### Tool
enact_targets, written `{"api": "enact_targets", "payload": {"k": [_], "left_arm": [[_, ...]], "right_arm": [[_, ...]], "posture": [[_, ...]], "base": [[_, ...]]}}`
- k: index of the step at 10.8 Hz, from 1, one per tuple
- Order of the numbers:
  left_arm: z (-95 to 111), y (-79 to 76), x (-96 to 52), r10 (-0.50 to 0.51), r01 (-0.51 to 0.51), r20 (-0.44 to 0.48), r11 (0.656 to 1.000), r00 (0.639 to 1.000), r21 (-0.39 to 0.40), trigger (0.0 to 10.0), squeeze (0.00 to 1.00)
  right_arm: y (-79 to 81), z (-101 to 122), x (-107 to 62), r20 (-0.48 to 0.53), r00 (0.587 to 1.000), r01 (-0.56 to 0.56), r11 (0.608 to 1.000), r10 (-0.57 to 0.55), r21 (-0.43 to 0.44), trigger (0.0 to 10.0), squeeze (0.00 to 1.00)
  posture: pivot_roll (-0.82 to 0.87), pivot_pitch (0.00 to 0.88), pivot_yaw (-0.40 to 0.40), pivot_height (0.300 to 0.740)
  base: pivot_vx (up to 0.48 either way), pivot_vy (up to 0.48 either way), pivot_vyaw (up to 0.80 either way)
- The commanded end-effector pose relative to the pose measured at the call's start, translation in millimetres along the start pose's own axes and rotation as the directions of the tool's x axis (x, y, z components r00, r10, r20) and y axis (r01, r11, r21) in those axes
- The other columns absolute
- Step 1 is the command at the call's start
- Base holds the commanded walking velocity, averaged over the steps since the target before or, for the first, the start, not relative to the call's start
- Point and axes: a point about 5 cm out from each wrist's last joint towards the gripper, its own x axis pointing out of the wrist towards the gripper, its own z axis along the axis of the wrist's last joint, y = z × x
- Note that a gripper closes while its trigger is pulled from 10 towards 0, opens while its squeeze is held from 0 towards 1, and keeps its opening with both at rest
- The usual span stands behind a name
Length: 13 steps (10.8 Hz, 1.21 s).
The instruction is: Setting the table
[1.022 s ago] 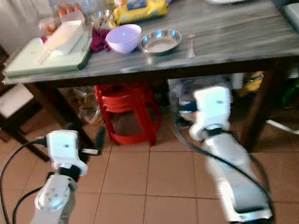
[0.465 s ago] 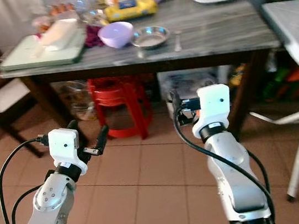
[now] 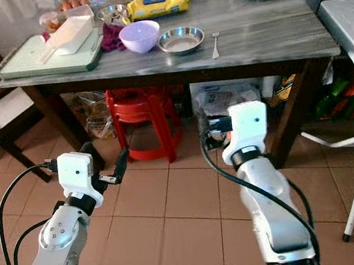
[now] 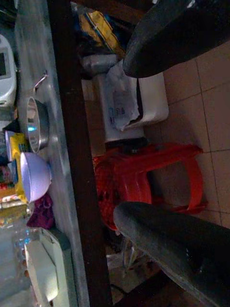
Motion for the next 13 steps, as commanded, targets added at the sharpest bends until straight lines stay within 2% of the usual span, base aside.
{"api": "enact_targets", "payload": {"k": [1,9,13], "left_arm": [[3.8,-1.2,-0.2,-0.014,0.014,0.016,1.000,1.000,0.007,10.0,0.00],[3.4,-5.8,0.0,-0.035,0.034,0.015,0.999,0.999,0.000,10.0,0.00],[0.8,-5.9,-0.5,-0.023,0.023,0.002,1.000,1.000,-0.020,10.0,0.00]], "right_arm": [[-1.1,1.2,-0.3,0.001,1.000,-0.001,1.000,0.001,-0.007,10.0,0.00],[-1.0,-0.1,-0.4,-0.001,1.000,0.002,1.000,-0.002,-0.015,10.0,0.00],[-2.8,0.8,-0.7,0.006,1.000,0.013,1.000,-0.013,0.017,10.0,0.00]], "posture": [[-0.02,0.123,0.081,0.740],[-0.02,0.127,0.081,0.740],[-0.03,0.127,0.078,0.740]], "base": [[0.000,-0.289,0.00],[0.000,-0.283,0.00],[0.000,0.000,0.00]]}}
